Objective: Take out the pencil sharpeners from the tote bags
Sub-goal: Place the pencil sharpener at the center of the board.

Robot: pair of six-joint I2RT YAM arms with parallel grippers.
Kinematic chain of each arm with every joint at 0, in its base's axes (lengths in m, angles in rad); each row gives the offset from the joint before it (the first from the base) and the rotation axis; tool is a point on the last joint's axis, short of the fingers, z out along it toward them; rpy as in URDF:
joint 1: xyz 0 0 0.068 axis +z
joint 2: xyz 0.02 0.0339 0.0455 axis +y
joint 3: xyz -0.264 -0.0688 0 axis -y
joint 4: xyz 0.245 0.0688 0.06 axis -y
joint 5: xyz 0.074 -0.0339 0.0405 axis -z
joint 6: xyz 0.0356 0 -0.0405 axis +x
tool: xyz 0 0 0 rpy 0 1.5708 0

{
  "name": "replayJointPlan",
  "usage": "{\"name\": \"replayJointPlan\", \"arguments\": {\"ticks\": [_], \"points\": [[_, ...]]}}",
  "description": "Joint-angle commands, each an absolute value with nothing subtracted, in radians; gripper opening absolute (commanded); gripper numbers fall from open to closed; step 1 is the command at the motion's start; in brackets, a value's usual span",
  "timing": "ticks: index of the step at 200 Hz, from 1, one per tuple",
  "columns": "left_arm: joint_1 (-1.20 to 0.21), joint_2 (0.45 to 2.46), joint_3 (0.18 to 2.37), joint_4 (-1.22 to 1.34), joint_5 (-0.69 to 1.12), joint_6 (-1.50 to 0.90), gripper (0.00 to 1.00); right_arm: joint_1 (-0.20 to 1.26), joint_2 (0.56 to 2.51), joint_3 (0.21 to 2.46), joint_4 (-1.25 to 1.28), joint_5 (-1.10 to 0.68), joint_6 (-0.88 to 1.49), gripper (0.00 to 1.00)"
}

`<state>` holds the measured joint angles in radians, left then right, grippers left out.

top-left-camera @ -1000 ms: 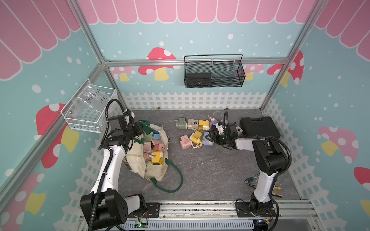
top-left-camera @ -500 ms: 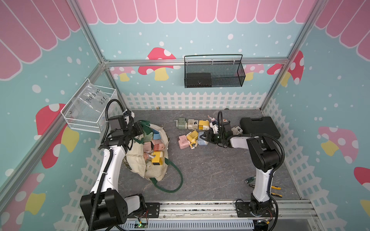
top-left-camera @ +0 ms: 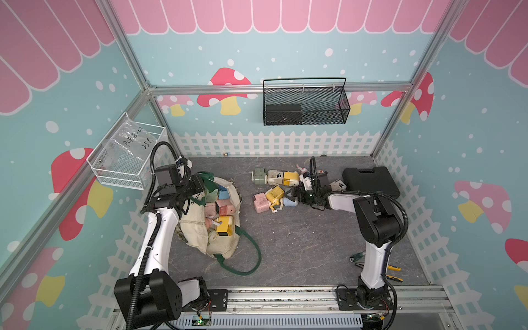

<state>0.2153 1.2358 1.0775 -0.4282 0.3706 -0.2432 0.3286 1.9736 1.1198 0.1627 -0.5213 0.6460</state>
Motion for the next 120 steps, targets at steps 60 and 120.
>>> {"name": "replayJointPlan", "arguments": {"ticks": [60, 120], "points": [[0.218, 1.220, 1.108, -0.346, 0.406, -0.244, 0.00, 0.333, 1.808, 1.138, -0.031, -0.345, 0.501, 1.00], [0.220, 1.222, 1.109, -0.346, 0.408, -0.244, 0.00, 0.333, 1.544, 1.041, -0.045, -0.100, 0.400, 0.99]]}}
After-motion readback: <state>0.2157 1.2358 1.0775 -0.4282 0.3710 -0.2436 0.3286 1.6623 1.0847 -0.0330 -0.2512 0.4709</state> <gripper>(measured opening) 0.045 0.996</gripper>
